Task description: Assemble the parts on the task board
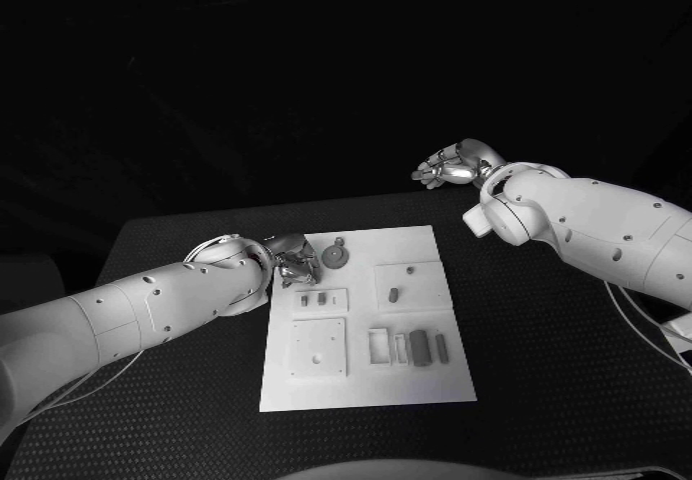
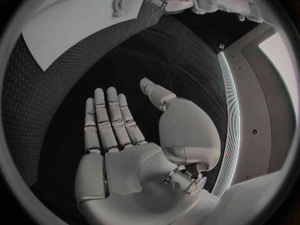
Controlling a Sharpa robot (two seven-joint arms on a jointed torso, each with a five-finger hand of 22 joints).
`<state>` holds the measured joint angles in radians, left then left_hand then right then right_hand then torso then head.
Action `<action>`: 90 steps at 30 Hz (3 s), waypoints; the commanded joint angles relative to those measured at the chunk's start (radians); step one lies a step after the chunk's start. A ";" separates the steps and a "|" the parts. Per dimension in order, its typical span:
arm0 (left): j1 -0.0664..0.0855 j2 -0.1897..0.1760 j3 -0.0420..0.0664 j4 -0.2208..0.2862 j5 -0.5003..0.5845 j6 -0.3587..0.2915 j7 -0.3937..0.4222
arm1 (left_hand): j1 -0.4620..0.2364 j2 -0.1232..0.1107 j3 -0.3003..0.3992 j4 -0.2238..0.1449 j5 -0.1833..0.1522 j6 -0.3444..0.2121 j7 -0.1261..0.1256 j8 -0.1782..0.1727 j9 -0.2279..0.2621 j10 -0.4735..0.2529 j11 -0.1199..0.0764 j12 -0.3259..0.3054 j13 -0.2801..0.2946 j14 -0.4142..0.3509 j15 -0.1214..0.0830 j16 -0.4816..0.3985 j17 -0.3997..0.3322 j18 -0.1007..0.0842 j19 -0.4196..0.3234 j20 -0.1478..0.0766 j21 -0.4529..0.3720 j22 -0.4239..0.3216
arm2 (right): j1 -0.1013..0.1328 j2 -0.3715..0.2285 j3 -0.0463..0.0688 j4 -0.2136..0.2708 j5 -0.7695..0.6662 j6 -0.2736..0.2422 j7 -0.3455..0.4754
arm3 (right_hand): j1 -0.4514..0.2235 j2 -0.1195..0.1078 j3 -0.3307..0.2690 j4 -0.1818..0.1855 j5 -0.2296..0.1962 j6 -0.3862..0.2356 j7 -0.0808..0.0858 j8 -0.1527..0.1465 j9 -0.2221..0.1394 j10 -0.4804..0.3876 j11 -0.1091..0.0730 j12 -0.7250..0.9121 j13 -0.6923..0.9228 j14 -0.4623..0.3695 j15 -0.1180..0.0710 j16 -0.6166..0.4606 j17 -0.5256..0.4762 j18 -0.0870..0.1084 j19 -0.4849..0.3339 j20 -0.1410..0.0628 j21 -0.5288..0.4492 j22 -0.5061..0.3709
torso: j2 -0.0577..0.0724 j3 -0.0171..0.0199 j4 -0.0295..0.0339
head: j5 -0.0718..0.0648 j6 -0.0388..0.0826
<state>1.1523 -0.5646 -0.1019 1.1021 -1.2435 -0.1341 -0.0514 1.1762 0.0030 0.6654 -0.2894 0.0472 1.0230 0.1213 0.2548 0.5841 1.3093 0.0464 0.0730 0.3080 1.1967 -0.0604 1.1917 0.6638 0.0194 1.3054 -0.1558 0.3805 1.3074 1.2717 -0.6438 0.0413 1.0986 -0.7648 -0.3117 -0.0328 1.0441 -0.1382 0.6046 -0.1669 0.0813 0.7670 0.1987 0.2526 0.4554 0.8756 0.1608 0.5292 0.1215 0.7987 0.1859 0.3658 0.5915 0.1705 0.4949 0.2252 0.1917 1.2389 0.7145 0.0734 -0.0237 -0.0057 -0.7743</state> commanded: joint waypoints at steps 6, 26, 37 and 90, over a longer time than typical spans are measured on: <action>-0.005 0.000 -0.004 -0.002 0.035 -0.008 0.010 | -0.016 -0.007 -0.005 0.005 0.007 -0.062 0.027 -0.023 0.000 -0.006 0.004 -0.004 0.008 -0.009 -0.002 0.005 0.002 0.069 -0.003 -0.005 0.002 0.023 | 0.000 0.000 0.000 0.001 -0.001 0.014 0.011 | -0.005 -0.002 -0.005 0.001 -0.002 -0.007 0.023 0.003 -0.001 -0.004 0.004 0.004 -0.001 -0.008 0.000 -0.005 0.001 -0.015 0.002 -0.004 -0.006 0.002 | 0.000 -0.0006 0.0013 | -0.001 0.001; -0.005 -0.008 -0.004 -0.001 0.070 -0.025 0.021 | -0.026 -0.043 -0.022 0.011 0.004 -0.154 0.035 -0.069 -0.030 -0.014 0.007 -0.002 0.020 -0.015 0.002 0.009 0.004 0.074 -0.005 -0.001 0.003 0.023 | 0.000 -0.002 0.000 0.000 0.000 0.015 0.010 | -0.005 -0.002 -0.005 0.001 -0.002 -0.007 0.023 0.004 -0.002 -0.005 0.004 0.004 -0.002 -0.009 0.001 -0.006 0.001 -0.016 0.002 -0.004 -0.007 0.004 | 0.000 -0.0005 0.0006 | 0.001 -0.001; -0.005 -0.012 -0.004 -0.002 0.082 -0.026 0.019 | -0.023 -0.046 -0.023 0.009 0.005 -0.161 0.032 -0.071 -0.033 -0.012 0.006 -0.001 0.024 -0.014 0.000 0.011 0.005 0.074 -0.003 -0.001 0.004 0.023 | 0.000 -0.003 0.000 -0.001 0.000 0.015 0.011 | -0.005 -0.002 -0.005 0.001 -0.002 -0.007 0.023 0.004 -0.002 -0.005 0.004 0.005 -0.002 -0.009 0.001 -0.006 0.001 -0.016 0.002 -0.004 -0.008 0.005 | 0.000 -0.0003 0.0003 | 0.001 0.000; 0.029 -0.186 0.032 0.089 0.812 -0.112 0.253 | -0.119 -0.047 -0.104 0.016 0.017 -0.126 0.047 -0.009 -0.016 -0.119 0.049 -0.010 0.045 -0.156 0.046 -0.160 -0.081 0.039 -0.152 0.043 -0.139 -0.046 | -0.055 -0.121 -0.084 0.171 -0.819 0.112 0.033 | 0.070 0.018 0.054 -0.107 -0.001 0.102 -0.025 0.069 0.023 0.250 -0.064 -0.155 -0.009 0.411 -0.193 0.205 0.149 0.091 0.476 -0.064 0.043 0.011 | -0.002 -0.0011 -0.0001 | -0.019 0.038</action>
<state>1.1778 -0.7487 -0.0715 1.1826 -0.5351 -0.2451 0.1368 1.0641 -0.0433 0.5658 -0.2731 0.0665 0.8929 0.1660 0.2403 0.5675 1.1992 0.0914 0.0640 0.3550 1.0476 -0.0156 1.0400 0.5861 0.0293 1.1606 -0.1143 0.2477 1.2647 1.2206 -0.7642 -0.0403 1.2618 -1.4475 -0.2071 0.0104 1.1148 -0.1113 0.6583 -0.2788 0.0813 0.8604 0.1735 0.3164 0.4778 1.1189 0.0964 0.3784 0.1126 1.2045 -0.0081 0.5687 0.7394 0.2413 0.9672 0.1610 0.2304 1.2492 0.7139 0.0706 -0.0236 -0.0230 -0.7377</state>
